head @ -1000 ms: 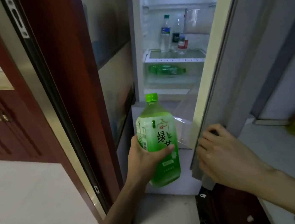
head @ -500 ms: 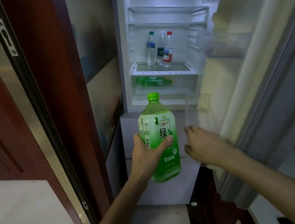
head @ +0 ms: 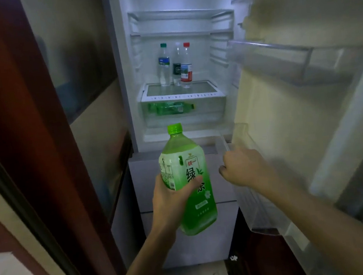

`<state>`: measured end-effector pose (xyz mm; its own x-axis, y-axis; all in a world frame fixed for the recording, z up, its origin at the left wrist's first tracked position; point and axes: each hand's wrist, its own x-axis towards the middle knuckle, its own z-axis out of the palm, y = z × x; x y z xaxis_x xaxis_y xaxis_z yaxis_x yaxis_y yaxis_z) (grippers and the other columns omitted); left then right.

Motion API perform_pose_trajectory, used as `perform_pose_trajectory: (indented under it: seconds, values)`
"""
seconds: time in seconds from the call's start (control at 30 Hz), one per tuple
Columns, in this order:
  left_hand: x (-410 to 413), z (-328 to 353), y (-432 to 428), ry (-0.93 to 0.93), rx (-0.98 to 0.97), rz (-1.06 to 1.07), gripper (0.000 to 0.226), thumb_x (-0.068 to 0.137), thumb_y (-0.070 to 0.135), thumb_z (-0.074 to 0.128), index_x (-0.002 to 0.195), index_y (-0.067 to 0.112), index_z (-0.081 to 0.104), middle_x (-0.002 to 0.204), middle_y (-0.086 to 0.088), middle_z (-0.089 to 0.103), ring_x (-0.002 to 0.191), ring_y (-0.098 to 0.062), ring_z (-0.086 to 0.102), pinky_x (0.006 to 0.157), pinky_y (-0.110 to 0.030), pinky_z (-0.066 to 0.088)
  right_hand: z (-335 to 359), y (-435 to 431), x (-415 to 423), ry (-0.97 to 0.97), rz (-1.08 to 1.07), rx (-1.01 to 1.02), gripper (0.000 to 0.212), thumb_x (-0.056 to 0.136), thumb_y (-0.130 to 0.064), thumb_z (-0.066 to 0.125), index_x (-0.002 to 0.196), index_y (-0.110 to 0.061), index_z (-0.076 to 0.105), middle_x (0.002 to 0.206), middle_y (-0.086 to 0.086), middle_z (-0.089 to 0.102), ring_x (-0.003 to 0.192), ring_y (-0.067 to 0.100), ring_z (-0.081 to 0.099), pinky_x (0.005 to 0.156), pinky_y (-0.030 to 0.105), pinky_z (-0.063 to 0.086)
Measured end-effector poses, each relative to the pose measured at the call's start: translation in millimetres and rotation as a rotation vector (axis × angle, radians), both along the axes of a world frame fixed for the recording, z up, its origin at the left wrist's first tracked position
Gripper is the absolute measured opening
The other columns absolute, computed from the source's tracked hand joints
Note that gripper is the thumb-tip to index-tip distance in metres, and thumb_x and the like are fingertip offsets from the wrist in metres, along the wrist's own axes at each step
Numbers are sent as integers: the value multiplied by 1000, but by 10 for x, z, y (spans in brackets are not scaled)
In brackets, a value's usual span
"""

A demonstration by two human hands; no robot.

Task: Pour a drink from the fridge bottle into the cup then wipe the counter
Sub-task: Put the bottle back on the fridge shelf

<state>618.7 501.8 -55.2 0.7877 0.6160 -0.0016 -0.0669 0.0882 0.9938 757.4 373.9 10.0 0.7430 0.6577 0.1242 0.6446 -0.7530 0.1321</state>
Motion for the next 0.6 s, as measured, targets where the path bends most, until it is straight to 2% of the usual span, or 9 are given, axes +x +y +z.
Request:
perform_pose_trajectory:
  seconds: [0.07,0.17,0.27,0.37,0.43,0.5,0.6]
  values:
    - [156,26,33,-7,-19,-5,71,57,52,88,117,22,64,105,1,76,95,-19,74,85,-48,59,15,108,221,7,-47,15,29,96,-33,46,83,-11,58,100,12,66,94,31,65,67,30,40]
    - [473,87,120,-9,-27,15,70,58,57,85,116,23,64,105,2,76,94,-18,74,85,-47,59,59,284,617,87,-121,109,28,93,-32,51,94,-9,66,101,14,67,93,30,65,66,28,42]
    - [837,173,210,10,-21,63,72,52,57,84,113,25,64,102,5,76,90,-15,74,83,-46,60,93,438,968,188,-125,176,23,91,-30,54,76,-12,57,83,12,58,83,28,63,60,27,40]
    - [1240,287,296,31,11,92,72,47,55,84,109,26,63,100,6,75,89,-14,74,82,-46,60,108,543,1225,201,-142,176,23,92,-31,53,77,-15,48,85,12,56,72,24,50,53,25,30]
    - [1512,388,345,25,13,99,67,51,50,85,109,26,63,100,6,75,90,-15,73,82,-46,60,103,607,1393,249,-164,213,17,93,-29,54,84,-15,51,97,15,62,78,26,54,60,26,37]
    - [1783,468,408,5,9,105,57,61,40,88,109,25,61,101,5,74,91,-16,73,82,-44,60,100,664,1552,308,-189,248,15,92,-28,56,90,-13,56,106,15,64,92,29,61,68,30,43]
    - [2164,598,530,-19,12,84,56,66,34,88,114,23,60,105,3,73,93,-18,72,82,-44,60,147,722,1790,417,-237,393,24,87,-32,60,87,-8,61,98,16,68,88,31,65,71,35,52]
